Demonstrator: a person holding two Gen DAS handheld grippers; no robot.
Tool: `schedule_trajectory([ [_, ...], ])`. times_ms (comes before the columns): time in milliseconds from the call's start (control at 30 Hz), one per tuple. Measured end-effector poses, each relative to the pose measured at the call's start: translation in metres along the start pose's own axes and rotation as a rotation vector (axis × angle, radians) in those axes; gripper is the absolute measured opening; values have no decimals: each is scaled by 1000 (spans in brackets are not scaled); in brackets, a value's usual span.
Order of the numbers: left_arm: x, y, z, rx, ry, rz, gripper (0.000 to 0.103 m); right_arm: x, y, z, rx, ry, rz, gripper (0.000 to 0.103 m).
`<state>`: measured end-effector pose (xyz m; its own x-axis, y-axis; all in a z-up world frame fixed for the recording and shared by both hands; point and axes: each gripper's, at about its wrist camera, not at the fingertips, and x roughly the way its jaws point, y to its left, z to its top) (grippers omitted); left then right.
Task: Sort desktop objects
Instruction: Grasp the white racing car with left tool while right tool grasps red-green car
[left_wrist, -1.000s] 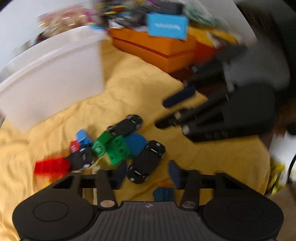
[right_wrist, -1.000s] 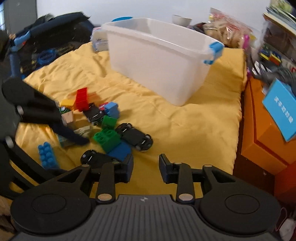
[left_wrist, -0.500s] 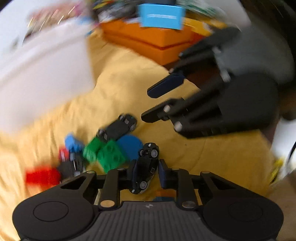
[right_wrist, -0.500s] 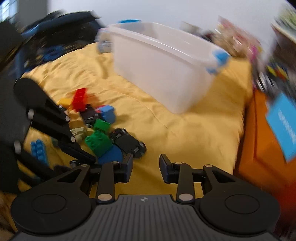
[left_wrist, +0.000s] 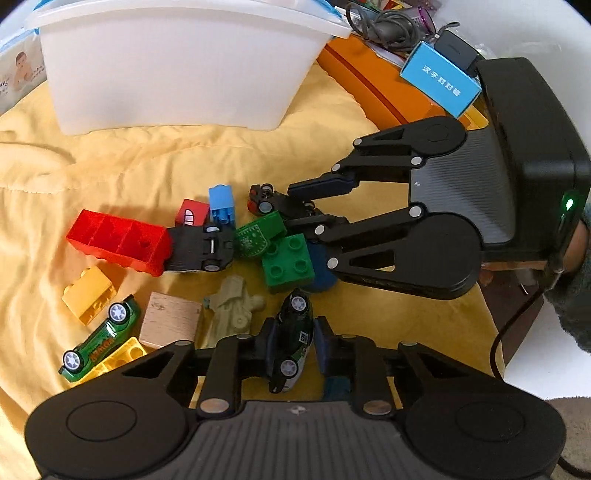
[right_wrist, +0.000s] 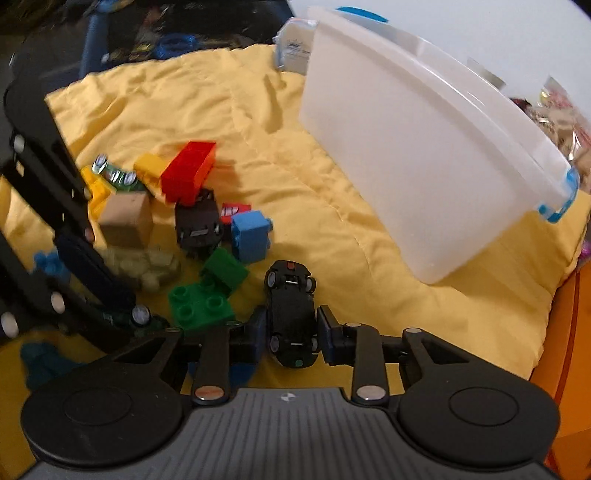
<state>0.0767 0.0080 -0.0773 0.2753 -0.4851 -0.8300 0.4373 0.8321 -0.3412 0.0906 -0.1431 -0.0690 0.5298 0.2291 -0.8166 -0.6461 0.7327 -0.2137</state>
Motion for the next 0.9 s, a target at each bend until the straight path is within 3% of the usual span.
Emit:
schedule_trajectory([
  [100, 1, -1, -1, 14, -4, -4, 26, -7, -5, -5, 93, 6, 1, 32],
  [133, 3, -2, 1, 15, -5, -8, 22, -9, -7, -9, 135, 12, 0, 32],
  [333, 4, -9, 2, 21, -3, -104, 21, -39, -26, -46, 424, 42, -4, 32],
  [500, 6, -15, 4, 1, 11, -183, 21, -58, -37, -74, 706, 43, 120, 32],
  [600, 12, -9, 2, -11, 21, -137, 22, -56, -32, -83, 798, 35, 221, 32],
  [733, 6, -2, 5, -32, -20, -81, 30, -44, -27, -83, 823, 60, 228, 34],
  [800, -3, -2, 7, 0, -51, -27, 38, -48, -28, -82, 843, 47, 208, 34],
  [900, -14, -4, 9, 71, -90, 73, 39, -57, -30, -80, 793, 20, 96, 37],
])
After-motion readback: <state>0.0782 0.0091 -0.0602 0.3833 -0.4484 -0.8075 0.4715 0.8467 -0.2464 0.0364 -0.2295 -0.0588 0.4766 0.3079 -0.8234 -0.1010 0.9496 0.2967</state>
